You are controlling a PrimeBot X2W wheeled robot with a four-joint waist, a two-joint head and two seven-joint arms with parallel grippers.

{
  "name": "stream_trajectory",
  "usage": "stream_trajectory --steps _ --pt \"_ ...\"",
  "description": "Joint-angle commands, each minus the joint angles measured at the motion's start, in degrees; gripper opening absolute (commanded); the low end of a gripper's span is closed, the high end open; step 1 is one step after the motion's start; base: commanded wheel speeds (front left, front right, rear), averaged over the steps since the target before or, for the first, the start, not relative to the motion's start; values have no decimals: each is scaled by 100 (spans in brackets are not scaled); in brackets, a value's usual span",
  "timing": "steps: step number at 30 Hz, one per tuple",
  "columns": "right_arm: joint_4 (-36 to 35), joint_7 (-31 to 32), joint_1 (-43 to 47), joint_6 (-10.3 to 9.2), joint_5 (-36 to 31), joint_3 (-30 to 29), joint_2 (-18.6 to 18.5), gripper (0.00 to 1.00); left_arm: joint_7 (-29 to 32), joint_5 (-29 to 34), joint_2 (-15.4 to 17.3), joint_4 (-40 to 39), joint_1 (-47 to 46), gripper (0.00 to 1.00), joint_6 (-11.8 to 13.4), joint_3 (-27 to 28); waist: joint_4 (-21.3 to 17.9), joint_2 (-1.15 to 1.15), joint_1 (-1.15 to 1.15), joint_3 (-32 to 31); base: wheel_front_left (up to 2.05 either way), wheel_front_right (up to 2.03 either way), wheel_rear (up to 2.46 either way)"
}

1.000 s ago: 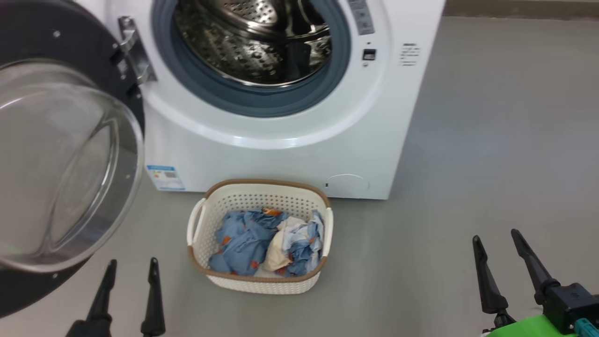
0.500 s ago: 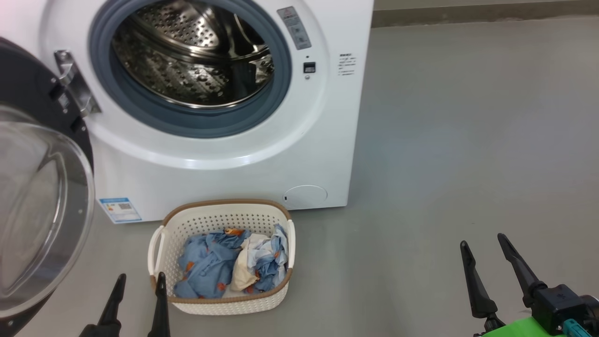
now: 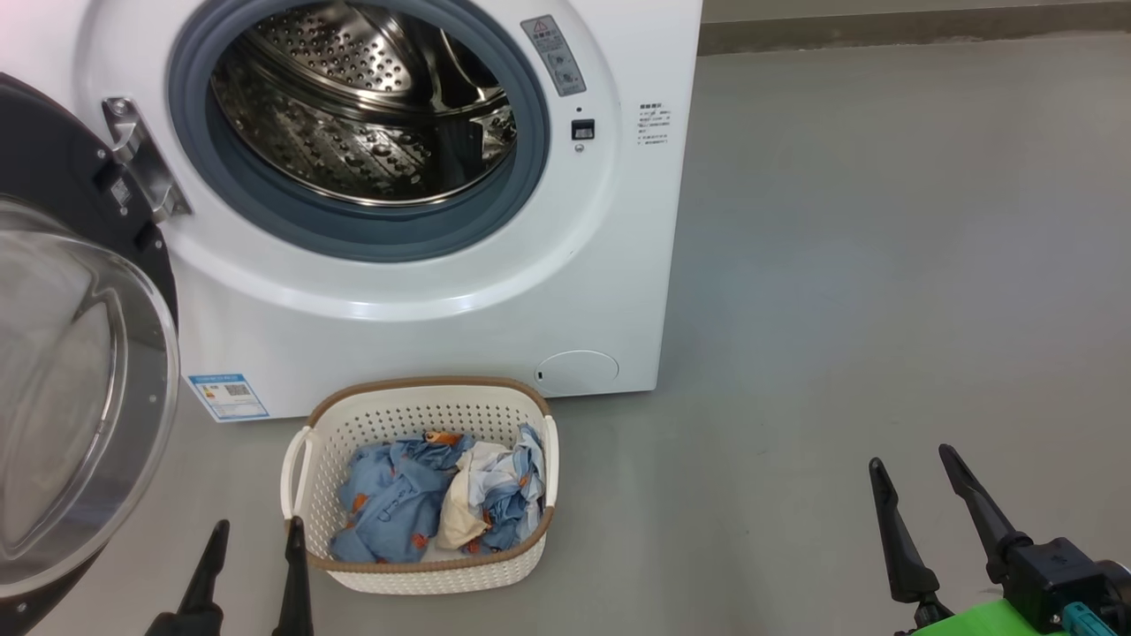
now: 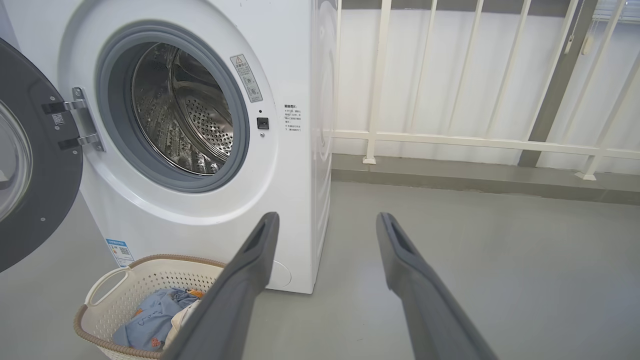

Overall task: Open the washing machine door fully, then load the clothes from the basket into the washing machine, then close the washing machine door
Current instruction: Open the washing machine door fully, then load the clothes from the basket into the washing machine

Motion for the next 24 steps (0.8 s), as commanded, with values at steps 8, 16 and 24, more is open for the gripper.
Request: stream_trajectory --steps 8,16,24 --pt "-125 -68 -164 50 29 124 -47 100 -16 -64 123 -90 -178 100 93 124 16 0 0 2 0 0 0" --pt "-137 -68 -153 50 36 99 -40 100 -27 -67 146 -68 -184 100 110 74 10 0 0 -19 0 0 0" --pt "-170 -68 -134 50 43 91 -32 100 -34 -45 180 -38 -208 100 152 13 13 0 0 -7 35 -35 0"
